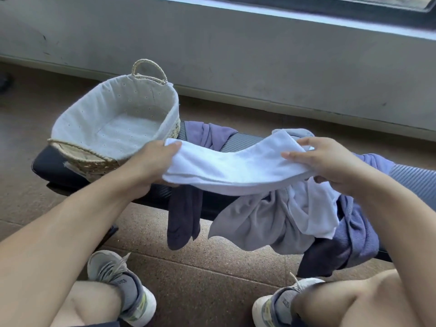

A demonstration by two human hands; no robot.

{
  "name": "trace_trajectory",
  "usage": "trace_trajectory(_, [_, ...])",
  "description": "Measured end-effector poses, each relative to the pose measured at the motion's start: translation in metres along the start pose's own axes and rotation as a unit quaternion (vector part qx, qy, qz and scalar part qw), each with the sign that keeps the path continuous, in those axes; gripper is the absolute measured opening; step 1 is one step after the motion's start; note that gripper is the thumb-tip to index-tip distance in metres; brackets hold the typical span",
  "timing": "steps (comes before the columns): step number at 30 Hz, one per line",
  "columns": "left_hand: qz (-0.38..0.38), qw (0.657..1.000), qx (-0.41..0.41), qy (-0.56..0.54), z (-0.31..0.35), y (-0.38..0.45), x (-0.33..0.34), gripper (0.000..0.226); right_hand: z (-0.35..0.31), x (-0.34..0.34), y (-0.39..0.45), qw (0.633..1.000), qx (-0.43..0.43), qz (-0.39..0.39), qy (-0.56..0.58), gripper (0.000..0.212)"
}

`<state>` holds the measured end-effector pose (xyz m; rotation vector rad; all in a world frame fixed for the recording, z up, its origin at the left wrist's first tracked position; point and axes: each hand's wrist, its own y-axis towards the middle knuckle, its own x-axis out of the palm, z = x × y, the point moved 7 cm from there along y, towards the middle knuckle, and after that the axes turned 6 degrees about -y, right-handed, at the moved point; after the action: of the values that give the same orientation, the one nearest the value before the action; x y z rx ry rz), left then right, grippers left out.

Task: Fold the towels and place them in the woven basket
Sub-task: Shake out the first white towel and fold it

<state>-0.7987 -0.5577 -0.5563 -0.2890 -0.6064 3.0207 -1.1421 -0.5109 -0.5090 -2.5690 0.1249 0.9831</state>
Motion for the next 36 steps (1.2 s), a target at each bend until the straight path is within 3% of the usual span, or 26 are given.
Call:
trace_trajectory(3, [-0.012, 0.997, -0.022, 0.071, -0.003, -0.009, -0.004, 0.027, 0.005, -0.001, -0.001, 0.997, 0.007, 0.006, -0.082, 0.036])
trace_trajectory(6, [-0.039, 0.975, -0.084, 0.201, -0.025, -0.016, 0.007, 0.034, 0.011, 0.014, -0.006, 0.976, 0.037, -0.050, -0.209, 0.054])
trace_trajectory(8, [-0.043, 0.960, -0.096, 0.258, -0.031, -0.016, 0.012, 0.038, 0.011, 0.019, -0.005, 0.970, 0.041, -0.060, -0.233, 0.065])
trace_trajectory(13, [-0.037, 0.944, -0.092, 0.316, -0.024, -0.017, 0.006, 0.048, 0.008, 0.015, -0.006, 0.962, 0.041, -0.050, -0.265, 0.068])
trace_trajectory(17, [-0.037, 0.951, -0.095, 0.292, -0.030, -0.015, 0.003, 0.054, 0.008, 0.016, -0.004, 0.962, 0.044, -0.026, -0.267, 0.058])
trace_trajectory(20, [-0.019, 0.953, -0.013, 0.303, -0.023, -0.006, 0.007, 0.054, 0.009, 0.018, 0.003, 0.965, 0.048, -0.009, -0.259, 0.064])
trace_trajectory(23, [0.009, 0.959, 0.025, 0.283, -0.020, 0.002, 0.009, 0.070, 0.008, 0.021, 0.011, 0.972, 0.044, -0.005, -0.232, 0.059])
trace_trajectory(27, [0.059, 0.967, 0.066, 0.238, -0.006, -0.002, 0.016, 0.040, 0.002, 0.021, 0.014, 0.985, 0.038, -0.001, -0.170, 0.054])
trace_trajectory(29, [0.081, 0.970, 0.116, 0.199, 0.010, -0.009, 0.017, 0.034, 0.001, 0.017, 0.014, 0.992, 0.026, -0.011, -0.124, 0.053])
trace_trajectory(31, [0.097, 0.970, 0.153, 0.160, 0.022, -0.014, 0.015, 0.033, -0.001, 0.009, 0.009, 0.998, 0.013, -0.008, -0.062, 0.039])
trace_trajectory(34, [0.095, 0.982, 0.126, 0.105, 0.020, -0.014, 0.009, 0.031, -0.005, -0.003, 0.002, 0.998, 0.001, 0.017, 0.066, 0.014])
trace_trajectory(36, [0.059, 0.995, 0.059, 0.052, 0.008, -0.012, 0.012, 0.031, 0.000, -0.013, 0.000, 0.998, 0.013, 0.061, -0.020, 0.030])
